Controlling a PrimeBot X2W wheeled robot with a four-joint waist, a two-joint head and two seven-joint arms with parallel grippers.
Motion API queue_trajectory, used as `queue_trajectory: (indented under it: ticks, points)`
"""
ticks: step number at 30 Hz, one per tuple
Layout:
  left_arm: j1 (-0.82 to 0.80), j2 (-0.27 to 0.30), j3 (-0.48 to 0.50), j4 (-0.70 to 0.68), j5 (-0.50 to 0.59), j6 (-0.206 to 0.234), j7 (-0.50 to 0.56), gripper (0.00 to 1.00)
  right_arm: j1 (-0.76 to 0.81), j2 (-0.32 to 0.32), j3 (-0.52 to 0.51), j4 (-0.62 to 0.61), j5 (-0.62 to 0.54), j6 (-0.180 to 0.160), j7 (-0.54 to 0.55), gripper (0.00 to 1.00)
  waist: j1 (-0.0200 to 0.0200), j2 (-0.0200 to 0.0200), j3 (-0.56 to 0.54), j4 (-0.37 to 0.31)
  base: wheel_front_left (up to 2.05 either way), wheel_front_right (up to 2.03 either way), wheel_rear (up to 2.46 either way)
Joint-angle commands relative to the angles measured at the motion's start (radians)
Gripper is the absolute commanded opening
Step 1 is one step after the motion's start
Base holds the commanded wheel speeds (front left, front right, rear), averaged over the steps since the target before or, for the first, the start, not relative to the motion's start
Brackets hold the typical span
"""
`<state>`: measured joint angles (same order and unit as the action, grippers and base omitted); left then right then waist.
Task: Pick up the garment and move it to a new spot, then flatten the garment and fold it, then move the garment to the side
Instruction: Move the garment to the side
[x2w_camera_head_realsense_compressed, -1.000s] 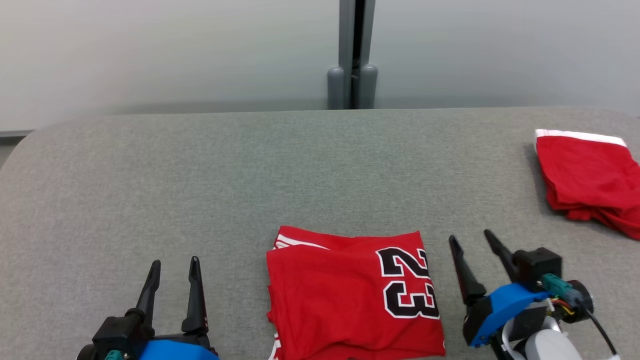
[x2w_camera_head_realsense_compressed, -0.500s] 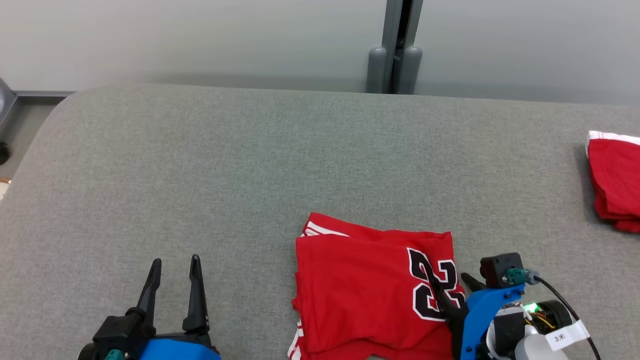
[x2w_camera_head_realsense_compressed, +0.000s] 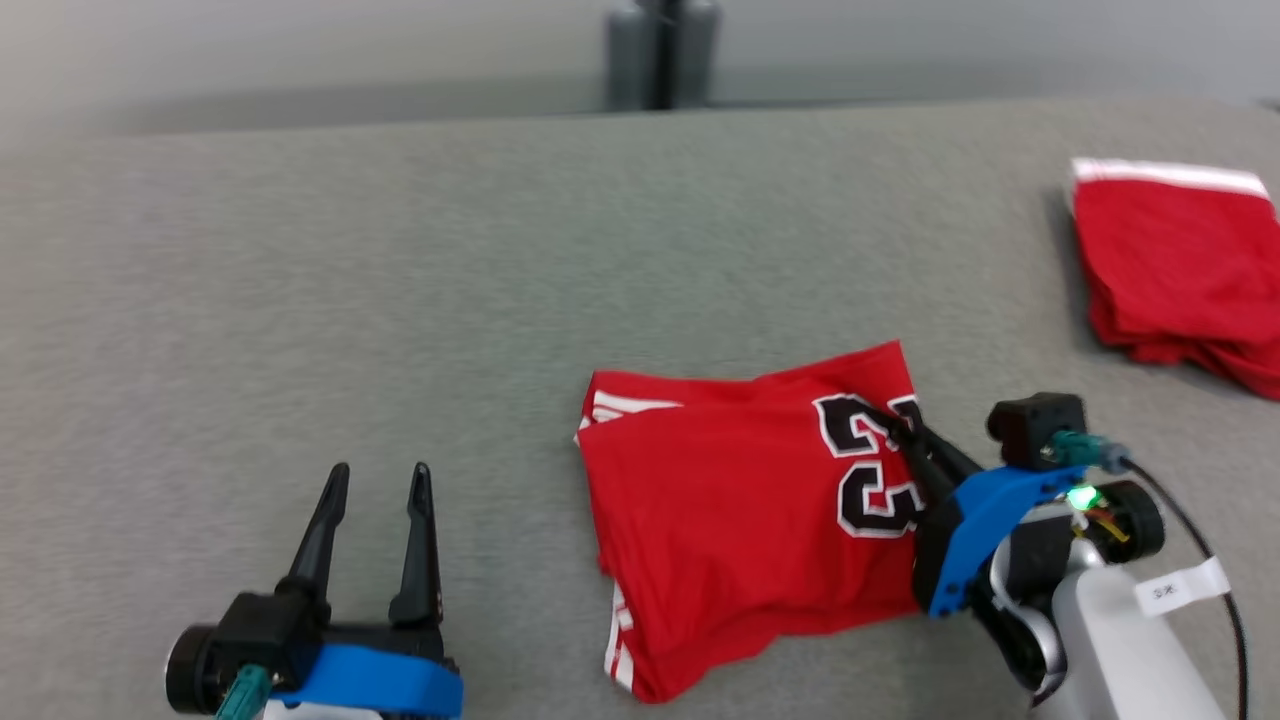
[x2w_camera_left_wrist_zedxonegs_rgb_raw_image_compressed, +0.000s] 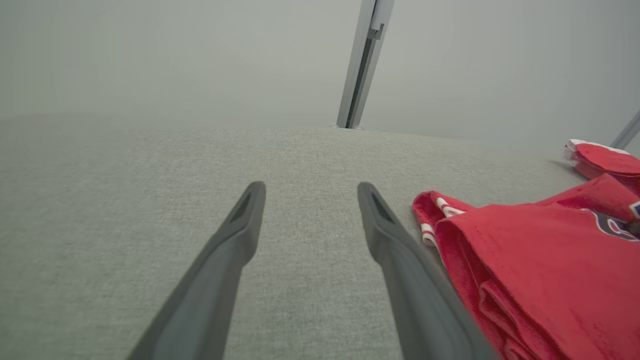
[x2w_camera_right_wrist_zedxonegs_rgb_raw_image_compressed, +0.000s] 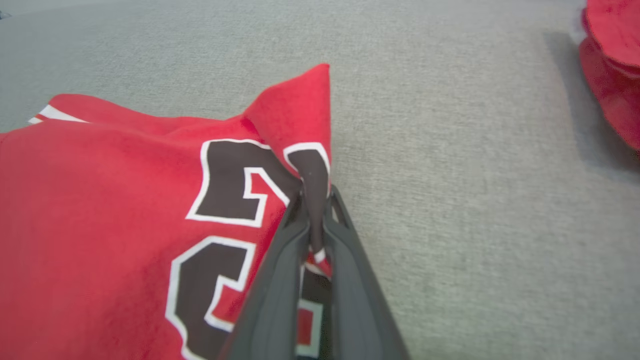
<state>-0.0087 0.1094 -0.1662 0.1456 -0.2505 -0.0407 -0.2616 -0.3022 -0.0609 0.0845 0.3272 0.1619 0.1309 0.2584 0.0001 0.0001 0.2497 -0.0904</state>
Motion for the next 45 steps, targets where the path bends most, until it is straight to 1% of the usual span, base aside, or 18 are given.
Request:
queue_trajectory:
  ticks: [1, 7, 10, 14, 17, 21, 26, 29, 34, 38, 45]
  points:
    - [-0.02, 0.004, -0.002, -0.007, 0.01, -0.003, -0.005, 1.0, -0.014, -0.009, -0.013, -0.013, 0.006, 0.0, -0.006, 0.0, -0.0001, -0.0001, -0.001, -0.031, 0.0, 0.0, 0.0]
    - [-0.054, 0.037, -0.009, -0.038, 0.031, -0.001, 0.014, 1.0, -0.053, -0.025, -0.059, -0.071, 0.012, 0.0, -0.017, 0.0, -0.0001, -0.0001, 0.066, -0.198, 0.0, 0.0, 0.0]
    - [-0.069, 0.058, -0.007, -0.054, 0.04, -0.001, 0.034, 1.0, -0.061, -0.024, -0.082, -0.092, 0.018, 0.0, -0.025, 0.0, -0.0001, -0.0001, 0.093, -0.269, 0.0, 0.0, 0.0]
    - [-0.083, 0.079, -0.011, -0.078, 0.047, -0.003, 0.061, 1.0, -0.055, -0.022, -0.119, -0.112, 0.03, 0.0, -0.037, 0.0, -0.0001, -0.0001, 0.117, -0.332, 0.0, 0.0, 0.0]
    - [-0.087, 0.091, -0.011, -0.092, 0.05, 0.0, 0.076, 1.0, -0.046, -0.015, -0.14, -0.121, 0.035, 0.0, -0.05, 0.0, -0.0001, -0.0001, 0.128, -0.356, 0.0, 0.0, 0.0]
    - [-0.089, 0.096, -0.015, -0.098, 0.046, 0.001, 0.085, 1.0, -0.064, -0.009, -0.128, -0.128, 0.037, 0.0, -0.056, 0.0, -0.0001, -0.0001, 0.13, -0.357, 0.0, 0.0, 0.0]
    - [-0.092, 0.088, -0.01, -0.086, 0.031, 0.01, 0.073, 1.0, -0.141, -0.035, -0.089, -0.143, 0.024, 0.0, -0.028, 0.0, -0.0001, -0.0001, 0.118, -0.325, 0.0, 0.0, 0.0]
    - [-0.099, 0.079, -0.012, -0.074, 0.026, 0.011, 0.063, 1.0, -0.209, -0.057, -0.067, -0.146, 0.04, 0.0, 0.003, 0.0, -0.0001, -0.0001, 0.111, -0.298, 0.0, 0.0, 0.0]
    - [-0.106, 0.061, -0.024, -0.051, 0.017, 0.008, 0.045, 1.0, -0.315, -0.118, -0.055, -0.116, 0.07, 0.0, 0.075, 0.0, -0.0001, -0.0001, 0.1, -0.242, 0.0, 0.0, 0.0]
    - [-0.109, 0.056, -0.026, -0.034, 0.014, 0.01, 0.033, 1.0, -0.381, -0.177, -0.078, -0.078, 0.085, 0.0, 0.118, 0.0, -0.0001, -0.0001, 0.091, -0.202, 0.0, 0.0, 0.0]
    - [-0.106, 0.053, -0.033, -0.017, 0.009, 0.009, 0.021, 1.0, -0.442, -0.235, -0.213, 0.004, 0.071, 0.0, 0.118, 0.0, -0.0001, -0.0001, 0.08, -0.154, 0.0, 0.0, 0.0]
